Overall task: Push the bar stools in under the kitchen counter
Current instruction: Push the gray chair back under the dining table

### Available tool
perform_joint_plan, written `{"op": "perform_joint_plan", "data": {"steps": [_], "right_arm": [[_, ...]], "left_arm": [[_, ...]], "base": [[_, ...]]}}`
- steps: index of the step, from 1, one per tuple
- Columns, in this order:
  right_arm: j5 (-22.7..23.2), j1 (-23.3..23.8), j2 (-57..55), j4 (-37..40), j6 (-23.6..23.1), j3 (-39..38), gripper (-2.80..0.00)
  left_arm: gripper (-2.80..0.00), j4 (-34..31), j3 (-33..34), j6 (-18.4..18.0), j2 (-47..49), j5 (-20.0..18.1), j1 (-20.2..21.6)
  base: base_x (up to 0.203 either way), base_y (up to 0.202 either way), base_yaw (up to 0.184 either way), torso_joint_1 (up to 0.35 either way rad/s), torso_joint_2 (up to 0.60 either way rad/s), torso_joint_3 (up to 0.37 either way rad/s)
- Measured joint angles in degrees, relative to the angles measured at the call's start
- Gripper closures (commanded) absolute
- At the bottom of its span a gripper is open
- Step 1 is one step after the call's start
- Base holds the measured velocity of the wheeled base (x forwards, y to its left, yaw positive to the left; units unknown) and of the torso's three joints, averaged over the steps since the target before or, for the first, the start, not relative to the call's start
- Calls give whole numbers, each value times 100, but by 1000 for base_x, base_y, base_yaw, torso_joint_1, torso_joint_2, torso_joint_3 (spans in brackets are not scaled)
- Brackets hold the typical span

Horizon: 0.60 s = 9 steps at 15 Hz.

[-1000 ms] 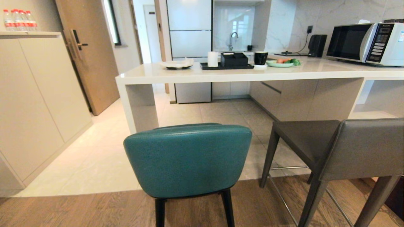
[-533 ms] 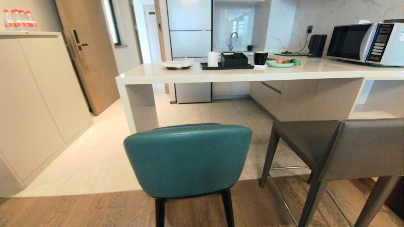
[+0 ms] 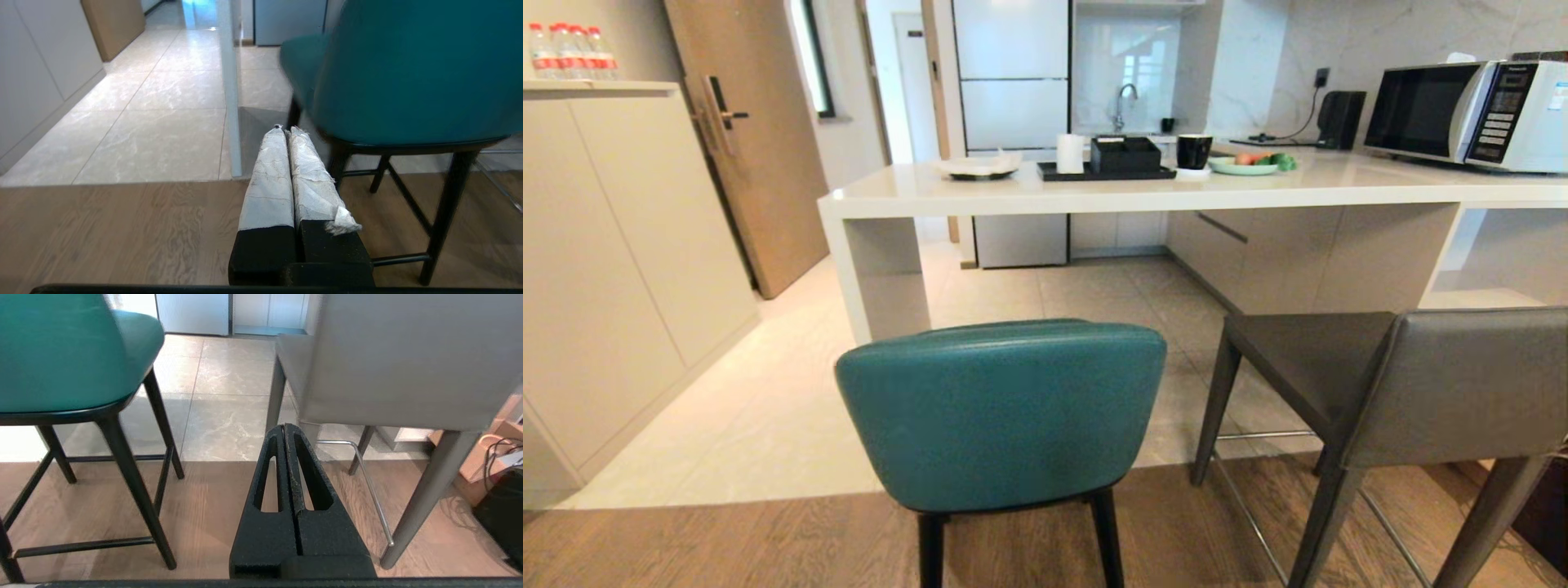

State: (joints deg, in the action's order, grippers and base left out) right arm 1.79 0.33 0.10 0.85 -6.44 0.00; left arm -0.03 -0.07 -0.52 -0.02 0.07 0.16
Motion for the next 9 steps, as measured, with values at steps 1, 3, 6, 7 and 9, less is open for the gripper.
{"op": "perform_joint_plan", "data": {"steps": [1, 3, 6, 7, 9], "right_arm": [[-4, -2, 0, 0, 14, 0, 0], [-6, 0, 0, 2, 16, 0, 0], [-6, 2, 0, 2, 25, 0, 0], [-14, 0, 0, 2, 34, 0, 0], [-15, 0, 0, 2, 39, 0, 0]], "left_arm": [[0, -5, 0, -7, 0, -2, 4], [0, 2, -2, 11, 0, -2, 0], [0, 3, -2, 18, 0, 0, -2], [0, 3, 0, 18, 0, 0, 0], [0, 3, 0, 30, 0, 2, 0]], "base": [[0, -197, -1, 9, 3, 1], [0, -196, 1, 5, 6, 2], [0, -193, 0, -1, 2, -1], [0, -195, 0, -1, 6, 2], [0, -195, 2, 5, 1, 5]]}}
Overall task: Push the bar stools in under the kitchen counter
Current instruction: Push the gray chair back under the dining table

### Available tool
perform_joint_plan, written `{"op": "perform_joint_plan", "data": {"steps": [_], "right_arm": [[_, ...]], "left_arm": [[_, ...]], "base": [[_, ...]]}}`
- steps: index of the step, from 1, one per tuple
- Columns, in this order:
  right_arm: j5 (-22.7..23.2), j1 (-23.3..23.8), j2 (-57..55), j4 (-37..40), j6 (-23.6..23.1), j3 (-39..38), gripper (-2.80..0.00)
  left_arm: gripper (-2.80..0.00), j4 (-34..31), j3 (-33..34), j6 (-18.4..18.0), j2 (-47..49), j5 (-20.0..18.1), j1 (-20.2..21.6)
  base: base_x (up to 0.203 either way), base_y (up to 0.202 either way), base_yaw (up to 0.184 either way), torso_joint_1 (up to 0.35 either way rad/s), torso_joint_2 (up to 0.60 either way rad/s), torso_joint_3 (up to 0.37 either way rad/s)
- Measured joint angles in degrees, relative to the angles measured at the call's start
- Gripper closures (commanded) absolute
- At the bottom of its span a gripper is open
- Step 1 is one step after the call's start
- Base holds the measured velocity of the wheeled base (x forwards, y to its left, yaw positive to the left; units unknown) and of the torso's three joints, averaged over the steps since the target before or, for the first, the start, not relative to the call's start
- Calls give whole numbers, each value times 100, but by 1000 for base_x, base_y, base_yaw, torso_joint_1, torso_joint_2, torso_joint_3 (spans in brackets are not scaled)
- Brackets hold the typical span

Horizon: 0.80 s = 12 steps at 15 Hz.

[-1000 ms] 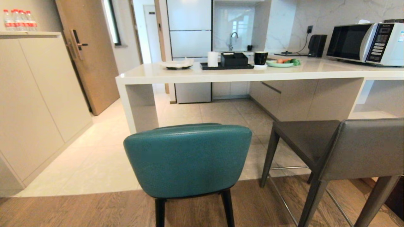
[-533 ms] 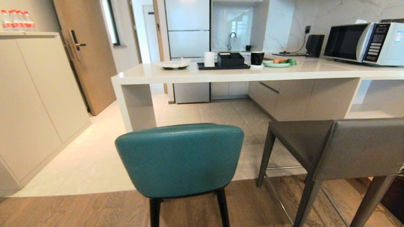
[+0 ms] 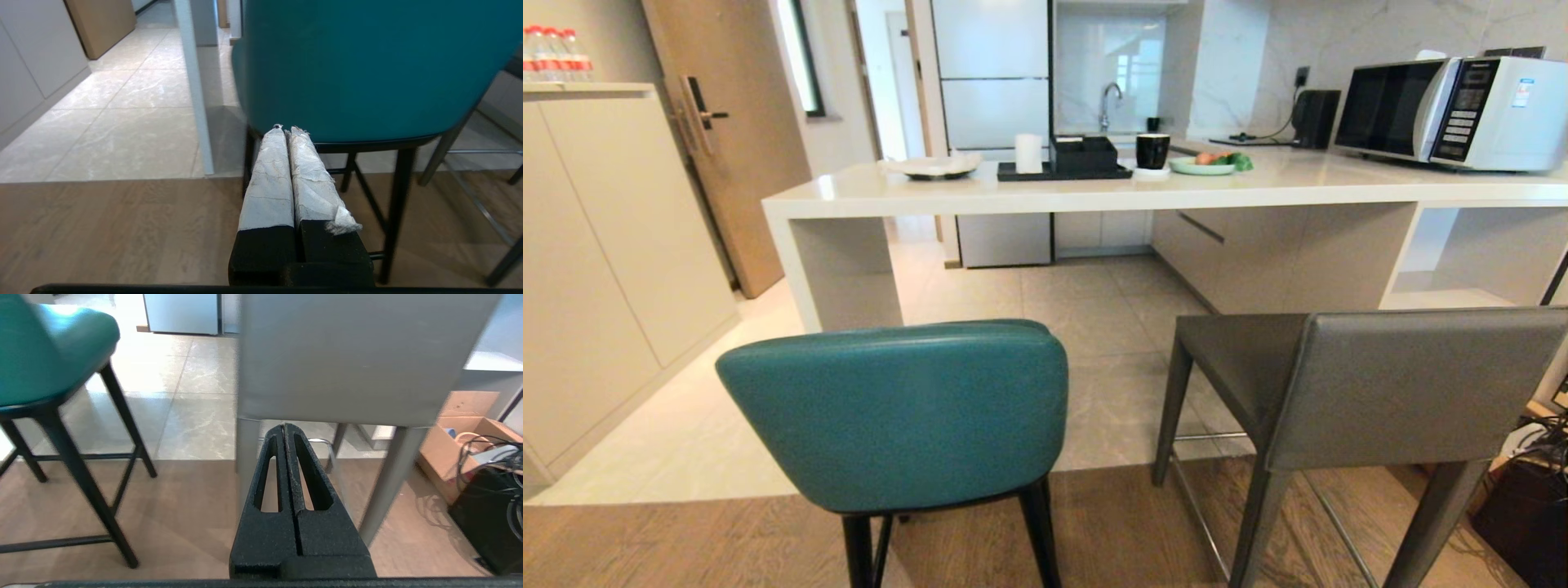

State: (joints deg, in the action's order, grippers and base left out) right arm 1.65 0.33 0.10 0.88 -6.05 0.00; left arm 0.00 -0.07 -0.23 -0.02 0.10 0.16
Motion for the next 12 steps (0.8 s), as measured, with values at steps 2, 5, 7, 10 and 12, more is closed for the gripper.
{"op": "perform_joint_plan", "data": {"steps": [2, 5, 7, 10, 12], "right_arm": [[-11, 0, 0, 0, 17, 0, 0], [-20, 0, 0, 0, 75, 0, 0], [-25, 0, 0, -2, 93, 0, 0], [-27, 0, 0, 0, 99, 0, 0], [-28, 0, 0, -4, 102, 0, 0]], "left_arm": [[0, 0, 0, -2, 0, -1, -2], [0, -2, 0, 4, 0, -2, -2], [0, 0, 0, 1, 0, 0, -2], [0, 0, -2, 4, 0, 0, 0], [0, 0, -2, 4, 0, 0, 0]], "base": [[0, -199, -5, 2, 0, 7], [0, -198, -1, 0, -3, 4], [0, -198, 2, 4, 1, -3], [0, -195, 2, 2, 2, 4], [0, -191, 3, 0, 5, 2]]}}
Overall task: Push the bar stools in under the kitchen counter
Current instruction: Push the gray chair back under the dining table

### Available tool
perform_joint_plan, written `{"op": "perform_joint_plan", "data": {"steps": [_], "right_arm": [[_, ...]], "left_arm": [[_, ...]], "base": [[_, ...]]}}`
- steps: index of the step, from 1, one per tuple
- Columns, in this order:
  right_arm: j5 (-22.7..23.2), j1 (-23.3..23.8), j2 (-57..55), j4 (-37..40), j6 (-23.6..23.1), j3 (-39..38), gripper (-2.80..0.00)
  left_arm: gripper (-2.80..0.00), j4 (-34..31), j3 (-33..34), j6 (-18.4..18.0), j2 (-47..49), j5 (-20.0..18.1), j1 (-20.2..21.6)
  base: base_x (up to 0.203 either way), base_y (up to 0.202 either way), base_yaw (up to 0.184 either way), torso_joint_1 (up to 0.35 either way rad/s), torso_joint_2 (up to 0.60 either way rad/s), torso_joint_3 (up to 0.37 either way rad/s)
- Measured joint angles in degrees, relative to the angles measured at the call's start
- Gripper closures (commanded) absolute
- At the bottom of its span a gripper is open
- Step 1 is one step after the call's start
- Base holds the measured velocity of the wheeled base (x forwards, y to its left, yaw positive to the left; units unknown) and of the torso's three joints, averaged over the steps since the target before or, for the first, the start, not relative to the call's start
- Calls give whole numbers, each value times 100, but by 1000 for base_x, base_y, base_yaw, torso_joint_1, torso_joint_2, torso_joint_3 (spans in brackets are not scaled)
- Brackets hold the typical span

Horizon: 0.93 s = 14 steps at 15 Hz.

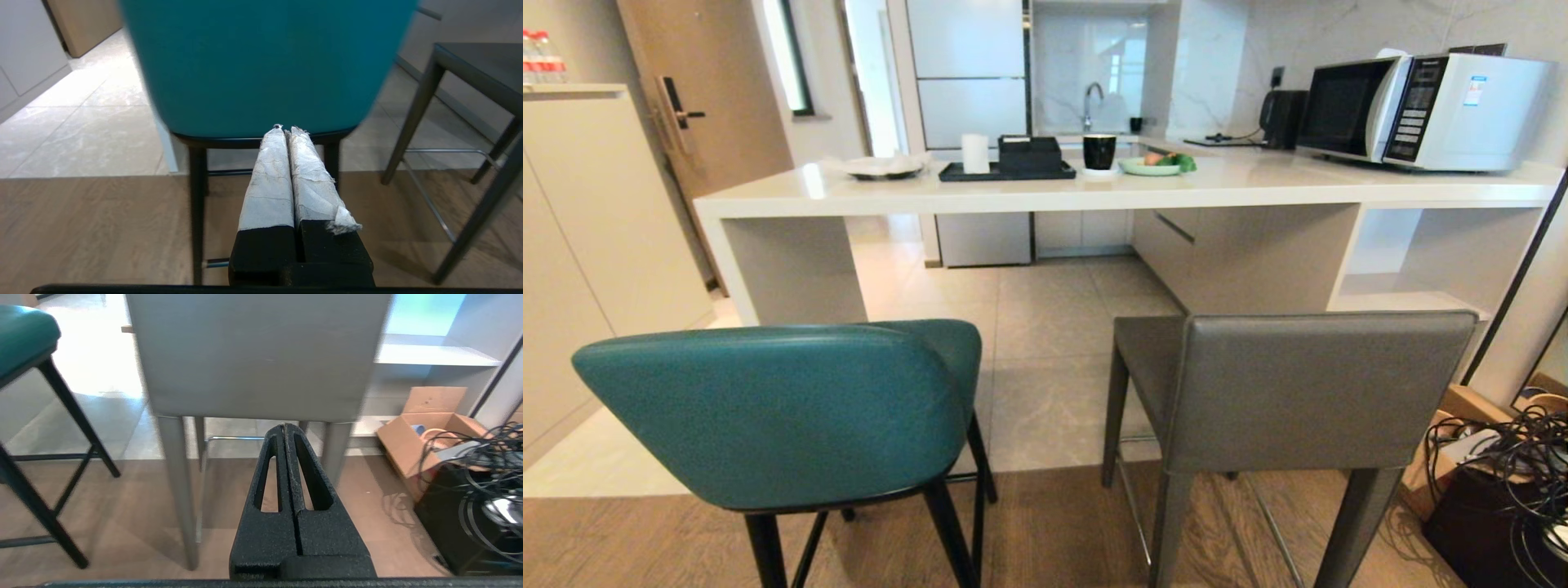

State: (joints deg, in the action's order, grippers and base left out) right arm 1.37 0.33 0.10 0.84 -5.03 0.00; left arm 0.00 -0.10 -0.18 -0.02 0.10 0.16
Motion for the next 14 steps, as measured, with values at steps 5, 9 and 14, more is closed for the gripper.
{"op": "perform_joint_plan", "data": {"steps": [5, 9, 14], "right_arm": [[-5, 0, -2, -5, 35, 0, 0], [-10, 0, -2, -6, 50, 0, 0], [-40, 2, -2, -5, 102, 0, 0]], "left_arm": [[0, 0, 0, 0, 2, -2, -2], [0, 0, 0, 0, 2, 0, -2], [0, 0, 0, 0, 2, 4, 0]], "base": [[0, -190, 2, 3, 3, 4], [0, -193, 2, 3, 4, 3], [0, -188, 3, 3, -1, 2]]}}
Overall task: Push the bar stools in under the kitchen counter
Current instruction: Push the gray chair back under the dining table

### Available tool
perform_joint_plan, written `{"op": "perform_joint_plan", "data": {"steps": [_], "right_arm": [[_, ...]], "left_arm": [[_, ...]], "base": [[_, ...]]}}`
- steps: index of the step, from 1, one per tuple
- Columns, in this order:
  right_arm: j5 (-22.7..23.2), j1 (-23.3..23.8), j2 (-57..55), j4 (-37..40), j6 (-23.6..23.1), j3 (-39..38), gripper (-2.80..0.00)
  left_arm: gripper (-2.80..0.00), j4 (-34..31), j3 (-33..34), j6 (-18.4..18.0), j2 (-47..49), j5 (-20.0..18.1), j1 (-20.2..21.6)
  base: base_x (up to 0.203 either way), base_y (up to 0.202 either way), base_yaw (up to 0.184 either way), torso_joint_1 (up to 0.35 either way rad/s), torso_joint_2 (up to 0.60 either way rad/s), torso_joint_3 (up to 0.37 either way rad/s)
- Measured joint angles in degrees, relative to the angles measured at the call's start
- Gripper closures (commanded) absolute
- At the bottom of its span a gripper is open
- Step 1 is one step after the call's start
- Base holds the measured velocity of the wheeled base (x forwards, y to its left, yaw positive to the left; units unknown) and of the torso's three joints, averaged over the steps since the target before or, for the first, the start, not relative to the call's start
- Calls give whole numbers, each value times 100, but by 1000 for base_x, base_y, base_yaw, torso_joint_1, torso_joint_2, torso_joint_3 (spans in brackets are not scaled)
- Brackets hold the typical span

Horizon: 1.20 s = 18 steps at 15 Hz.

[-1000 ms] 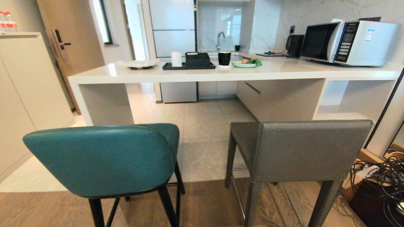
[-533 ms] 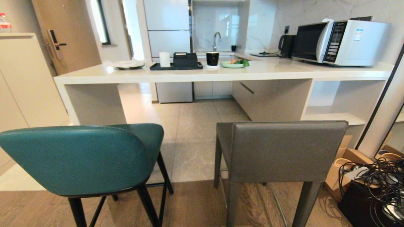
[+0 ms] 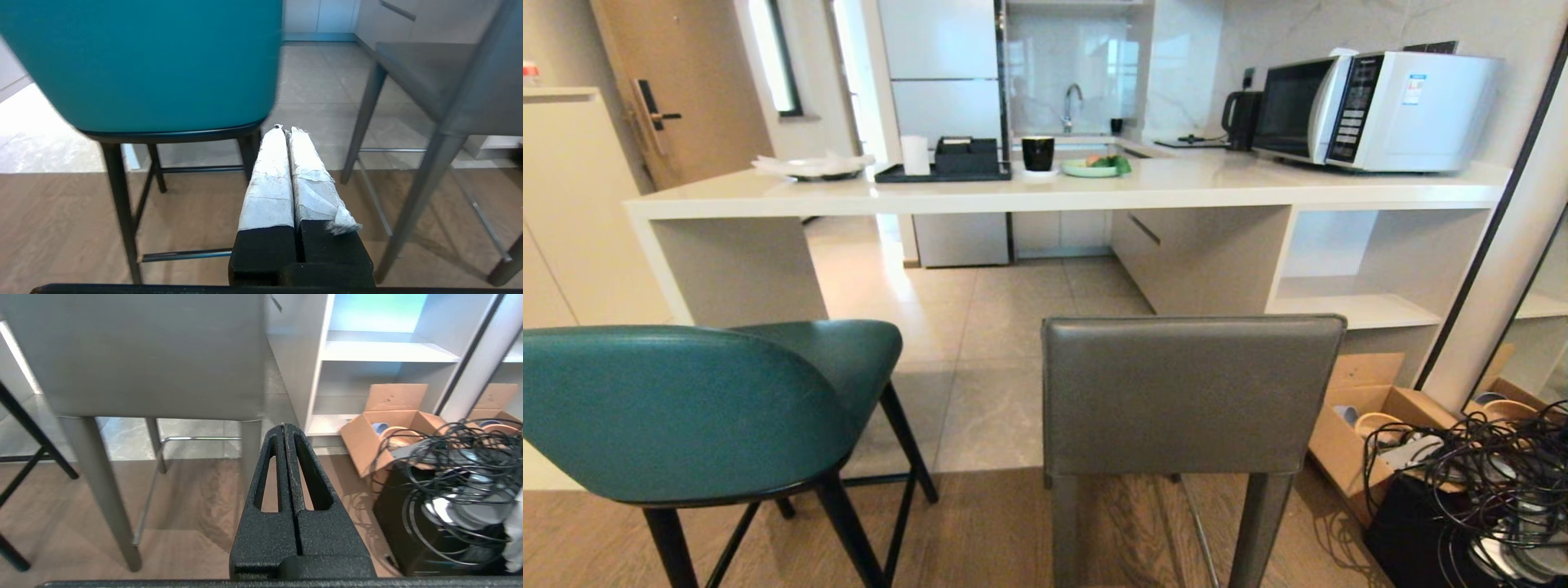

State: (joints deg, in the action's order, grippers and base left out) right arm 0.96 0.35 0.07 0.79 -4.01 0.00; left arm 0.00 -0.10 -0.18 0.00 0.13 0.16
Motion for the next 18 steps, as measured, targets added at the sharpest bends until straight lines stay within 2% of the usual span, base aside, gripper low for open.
{"op": "perform_joint_plan", "data": {"steps": [10, 18], "right_arm": [[-2, -2, 0, -2, -1, 0, 0], [-2, 0, 0, -2, -20, 0, 0]], "left_arm": [[0, 0, 0, 18, 0, 0, 1], [0, 0, 2, 18, 0, 2, -2]], "base": [[0, -176, 2, 1, 3, 2], [0, 0, 0, 0, 0, 0]]}}
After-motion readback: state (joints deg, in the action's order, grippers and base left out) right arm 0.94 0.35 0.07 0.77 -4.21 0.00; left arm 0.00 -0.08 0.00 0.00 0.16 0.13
